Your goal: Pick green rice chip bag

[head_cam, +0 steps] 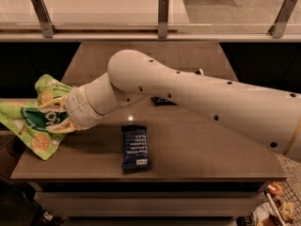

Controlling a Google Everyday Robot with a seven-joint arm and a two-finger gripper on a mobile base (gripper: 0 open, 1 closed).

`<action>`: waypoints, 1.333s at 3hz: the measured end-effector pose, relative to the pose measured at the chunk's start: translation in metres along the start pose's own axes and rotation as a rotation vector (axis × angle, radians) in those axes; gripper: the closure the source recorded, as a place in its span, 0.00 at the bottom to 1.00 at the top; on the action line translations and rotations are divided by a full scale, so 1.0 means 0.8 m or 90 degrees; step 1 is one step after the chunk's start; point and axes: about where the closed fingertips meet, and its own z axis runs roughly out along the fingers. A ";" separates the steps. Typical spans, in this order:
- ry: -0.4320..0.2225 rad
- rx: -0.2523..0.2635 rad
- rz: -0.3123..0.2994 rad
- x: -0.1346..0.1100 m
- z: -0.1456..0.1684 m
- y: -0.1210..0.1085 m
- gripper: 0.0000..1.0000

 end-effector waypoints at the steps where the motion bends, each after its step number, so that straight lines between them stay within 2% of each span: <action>1: 0.000 0.000 0.000 0.000 0.000 0.000 1.00; 4: 0.000 0.000 0.000 -0.001 0.000 0.000 1.00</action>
Offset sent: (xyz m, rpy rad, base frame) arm 0.0305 -0.1664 0.0614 0.3862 -0.2954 -0.4835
